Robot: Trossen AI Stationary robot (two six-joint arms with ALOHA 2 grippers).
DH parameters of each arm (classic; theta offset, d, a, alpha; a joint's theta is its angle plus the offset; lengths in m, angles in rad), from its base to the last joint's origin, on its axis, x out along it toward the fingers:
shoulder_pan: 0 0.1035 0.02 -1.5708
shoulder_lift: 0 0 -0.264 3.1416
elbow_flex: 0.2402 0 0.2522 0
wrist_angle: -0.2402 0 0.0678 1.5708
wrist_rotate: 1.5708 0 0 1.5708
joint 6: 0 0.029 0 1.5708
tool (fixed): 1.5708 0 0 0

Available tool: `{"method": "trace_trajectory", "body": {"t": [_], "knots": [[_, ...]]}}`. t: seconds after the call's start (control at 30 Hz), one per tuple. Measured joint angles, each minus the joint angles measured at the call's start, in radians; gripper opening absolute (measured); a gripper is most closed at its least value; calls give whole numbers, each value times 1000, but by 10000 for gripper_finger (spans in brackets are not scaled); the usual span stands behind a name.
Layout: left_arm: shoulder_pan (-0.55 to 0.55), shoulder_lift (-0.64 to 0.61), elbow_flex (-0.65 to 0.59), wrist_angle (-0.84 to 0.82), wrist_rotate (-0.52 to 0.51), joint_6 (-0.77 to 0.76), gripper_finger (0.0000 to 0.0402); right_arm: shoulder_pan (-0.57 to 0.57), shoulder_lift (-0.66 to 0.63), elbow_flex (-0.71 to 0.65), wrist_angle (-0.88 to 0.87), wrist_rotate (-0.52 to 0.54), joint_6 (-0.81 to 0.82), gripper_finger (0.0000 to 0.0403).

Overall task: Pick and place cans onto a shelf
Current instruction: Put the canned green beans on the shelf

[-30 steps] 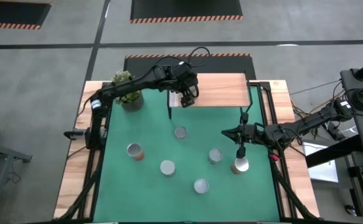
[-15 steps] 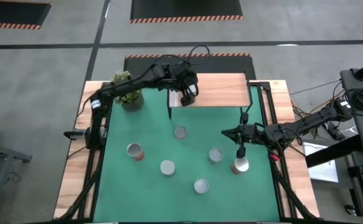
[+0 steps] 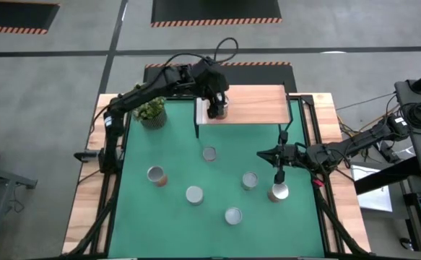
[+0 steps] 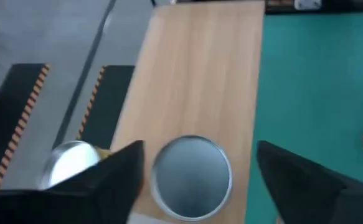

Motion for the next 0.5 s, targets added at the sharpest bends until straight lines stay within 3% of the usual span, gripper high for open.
{"method": "trace_trajectory", "body": {"t": [0.27, 0.5], "knots": [[22, 2, -106, 41, -41, 15, 27, 0, 0, 0, 0, 0, 0, 9], [47, 3, -178, 67, -45, -8, 25, 0, 0, 0, -1, 0, 0, 9]]}}
